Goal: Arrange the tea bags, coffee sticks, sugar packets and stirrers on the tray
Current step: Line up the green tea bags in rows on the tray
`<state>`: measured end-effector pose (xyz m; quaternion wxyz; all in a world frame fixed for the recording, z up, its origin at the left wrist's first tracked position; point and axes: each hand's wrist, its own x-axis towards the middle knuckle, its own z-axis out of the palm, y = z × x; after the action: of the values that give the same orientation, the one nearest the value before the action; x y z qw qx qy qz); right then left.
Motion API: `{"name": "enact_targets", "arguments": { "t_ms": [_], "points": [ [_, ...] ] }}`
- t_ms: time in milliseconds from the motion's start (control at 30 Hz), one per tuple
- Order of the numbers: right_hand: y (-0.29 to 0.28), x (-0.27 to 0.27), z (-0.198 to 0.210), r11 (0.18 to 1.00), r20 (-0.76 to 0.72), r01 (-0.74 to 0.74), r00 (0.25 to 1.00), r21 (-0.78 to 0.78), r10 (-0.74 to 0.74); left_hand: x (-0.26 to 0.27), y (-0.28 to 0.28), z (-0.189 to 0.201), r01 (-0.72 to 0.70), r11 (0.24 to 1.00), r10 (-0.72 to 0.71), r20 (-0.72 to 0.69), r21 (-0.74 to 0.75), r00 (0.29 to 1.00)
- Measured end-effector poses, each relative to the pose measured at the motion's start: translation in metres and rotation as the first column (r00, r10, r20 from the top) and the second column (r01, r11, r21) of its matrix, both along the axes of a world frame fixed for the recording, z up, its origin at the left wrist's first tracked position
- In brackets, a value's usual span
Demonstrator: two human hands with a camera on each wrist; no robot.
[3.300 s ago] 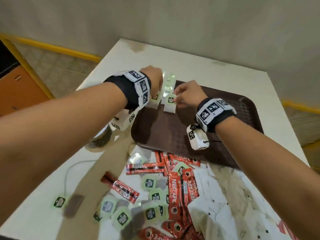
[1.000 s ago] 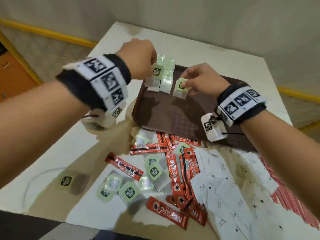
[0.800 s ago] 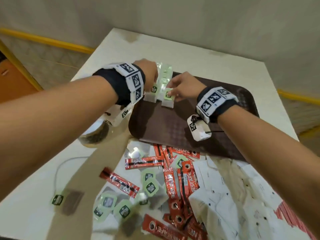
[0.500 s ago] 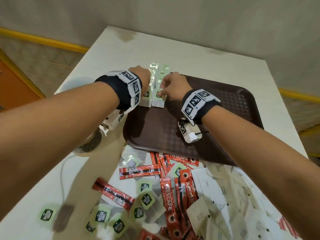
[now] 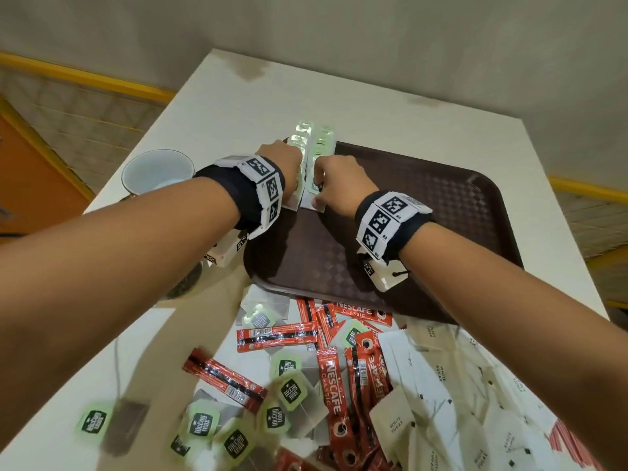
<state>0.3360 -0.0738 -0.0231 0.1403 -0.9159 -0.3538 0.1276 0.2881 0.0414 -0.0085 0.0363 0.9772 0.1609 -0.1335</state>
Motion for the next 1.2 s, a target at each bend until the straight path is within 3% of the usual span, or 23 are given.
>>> {"name": "enact_targets", "arguments": {
  "t_ms": [200,400,700,833,933,1067,1200],
  "points": [
    [0.004,0.001,0.001,1.000,-0.001,0.003,1.000,-0.018,-0.003,0.001,0.004,0.001,-0.028,1.000,0.028,-0.009,-0.003,1.000],
    [-0.001,0.003,0.001,0.990,-0.048,0.131,0.991,0.056,-0.128,0.001,0.008,-0.005,-0.038,0.999,0.039,0.028,-0.027,0.999],
    [-0.004,-0.005,0.008,0.993,-0.061,0.112,0.992,0.034,-0.109,-0.010,0.000,0.009,0.016,0.999,-0.014,0.048,-0.050,0.999],
    [-0.028,-0.030,0.034,0.996,-0.074,-0.004,0.997,0.087,0.010,-0.045,-0.005,0.047,0.099,0.982,-0.070,0.179,-0.159,0.981],
    [-0.052,-0.072,0.053,0.981,-0.203,-0.186,0.960,0.048,0.192,-0.093,-0.014,0.077,0.211,0.963,-0.162,0.268,-0.167,0.950],
    [-0.071,-0.126,0.054,0.893,-0.301,-0.430,0.876,-0.134,0.377,-0.165,-0.030,0.100,0.269,0.941,-0.210,0.272,-0.204,0.939],
    [-0.077,-0.159,0.031,0.835,-0.246,-0.501,0.859,-0.229,0.448,-0.215,-0.052,0.079,0.264,0.922,-0.221,0.175,-0.284,0.960]
  ]
}}
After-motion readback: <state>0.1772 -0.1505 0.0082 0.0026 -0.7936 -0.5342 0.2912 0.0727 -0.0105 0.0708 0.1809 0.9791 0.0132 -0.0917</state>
